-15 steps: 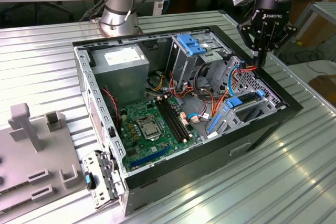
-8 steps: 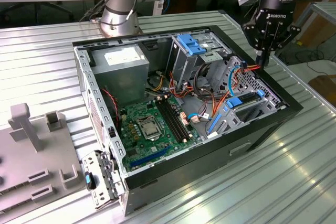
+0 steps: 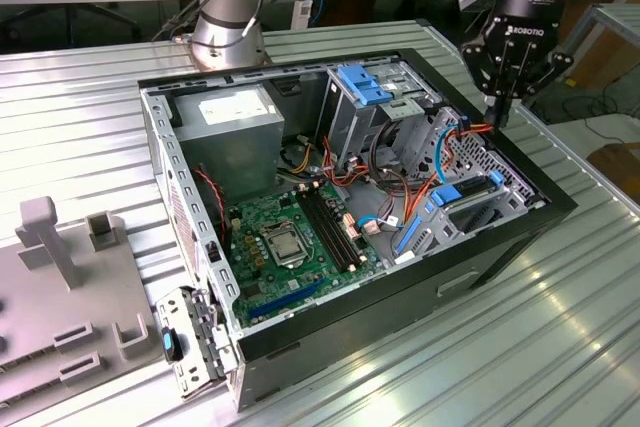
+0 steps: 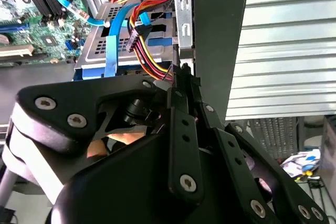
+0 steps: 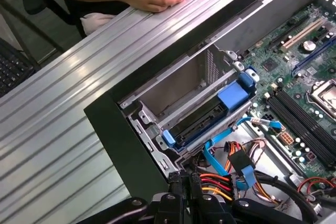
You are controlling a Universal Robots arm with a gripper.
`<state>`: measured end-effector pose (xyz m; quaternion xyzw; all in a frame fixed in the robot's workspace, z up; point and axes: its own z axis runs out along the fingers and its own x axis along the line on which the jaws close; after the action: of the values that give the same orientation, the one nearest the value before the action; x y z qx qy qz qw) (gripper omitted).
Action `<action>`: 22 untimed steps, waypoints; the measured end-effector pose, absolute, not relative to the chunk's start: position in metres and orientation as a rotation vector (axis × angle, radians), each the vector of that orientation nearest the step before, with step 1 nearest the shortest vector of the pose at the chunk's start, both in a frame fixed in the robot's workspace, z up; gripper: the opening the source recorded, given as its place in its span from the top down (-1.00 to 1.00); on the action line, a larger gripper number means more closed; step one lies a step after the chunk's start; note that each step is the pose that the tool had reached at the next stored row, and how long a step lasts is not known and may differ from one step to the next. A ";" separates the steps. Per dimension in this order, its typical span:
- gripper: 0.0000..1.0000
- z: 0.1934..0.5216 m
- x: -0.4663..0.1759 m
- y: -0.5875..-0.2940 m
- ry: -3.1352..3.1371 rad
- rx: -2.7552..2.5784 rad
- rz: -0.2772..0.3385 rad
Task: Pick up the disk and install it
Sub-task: 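Insert the first disk wire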
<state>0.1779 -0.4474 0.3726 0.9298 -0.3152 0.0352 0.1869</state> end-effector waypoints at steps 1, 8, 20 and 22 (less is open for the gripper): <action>0.66 0.372 0.179 -0.447 -0.897 2.614 0.097; 0.66 0.370 0.181 -0.447 -1.057 2.550 0.064; 0.66 0.367 0.190 -0.447 -1.283 2.441 0.016; 0.66 0.367 0.190 -0.447 -1.325 2.418 0.007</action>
<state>0.1898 -0.4474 0.3666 0.8609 -0.4716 0.0025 0.1909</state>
